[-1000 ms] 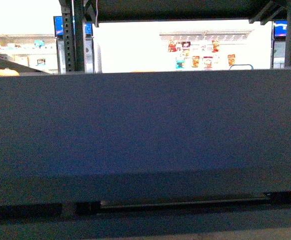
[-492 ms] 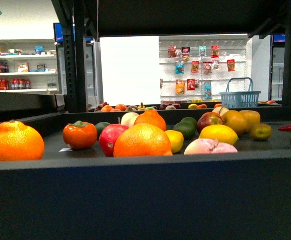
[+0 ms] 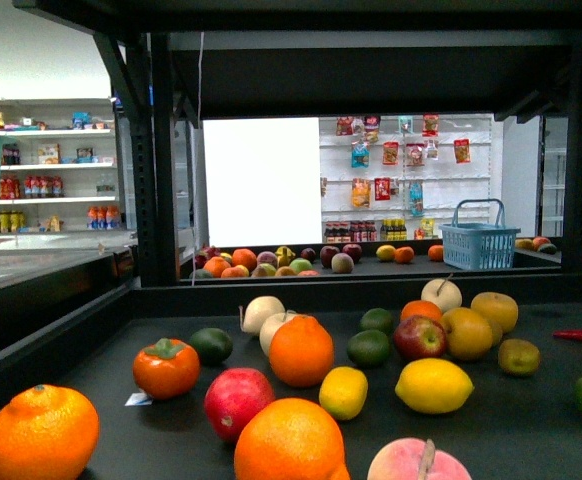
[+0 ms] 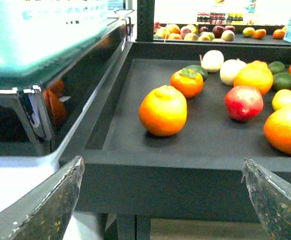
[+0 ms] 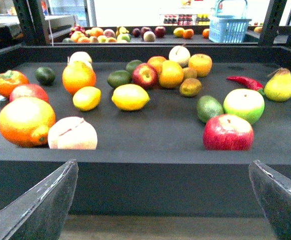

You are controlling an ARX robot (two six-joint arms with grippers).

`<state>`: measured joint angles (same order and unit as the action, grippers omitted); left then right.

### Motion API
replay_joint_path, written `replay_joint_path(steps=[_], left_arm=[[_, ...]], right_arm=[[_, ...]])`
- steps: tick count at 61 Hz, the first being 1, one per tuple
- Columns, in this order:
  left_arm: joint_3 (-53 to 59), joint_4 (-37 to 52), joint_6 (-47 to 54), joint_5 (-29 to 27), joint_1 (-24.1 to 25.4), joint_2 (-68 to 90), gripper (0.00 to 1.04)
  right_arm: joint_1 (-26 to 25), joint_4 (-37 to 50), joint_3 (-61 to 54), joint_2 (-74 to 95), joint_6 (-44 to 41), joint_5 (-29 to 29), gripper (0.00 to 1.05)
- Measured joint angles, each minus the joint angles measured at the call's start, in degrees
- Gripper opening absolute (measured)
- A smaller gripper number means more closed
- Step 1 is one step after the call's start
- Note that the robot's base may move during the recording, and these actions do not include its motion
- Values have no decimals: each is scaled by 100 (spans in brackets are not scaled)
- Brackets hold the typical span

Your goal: Pick lemon from shelf

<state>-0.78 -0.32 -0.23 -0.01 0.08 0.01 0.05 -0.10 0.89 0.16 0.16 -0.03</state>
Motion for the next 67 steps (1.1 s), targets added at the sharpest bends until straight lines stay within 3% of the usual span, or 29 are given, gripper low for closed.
replay_joint_path(steps=[67], left_arm=[[-26, -105, -164, 125, 26, 57, 97]], right_arm=[[0, 2, 0, 0, 0, 0, 102]])
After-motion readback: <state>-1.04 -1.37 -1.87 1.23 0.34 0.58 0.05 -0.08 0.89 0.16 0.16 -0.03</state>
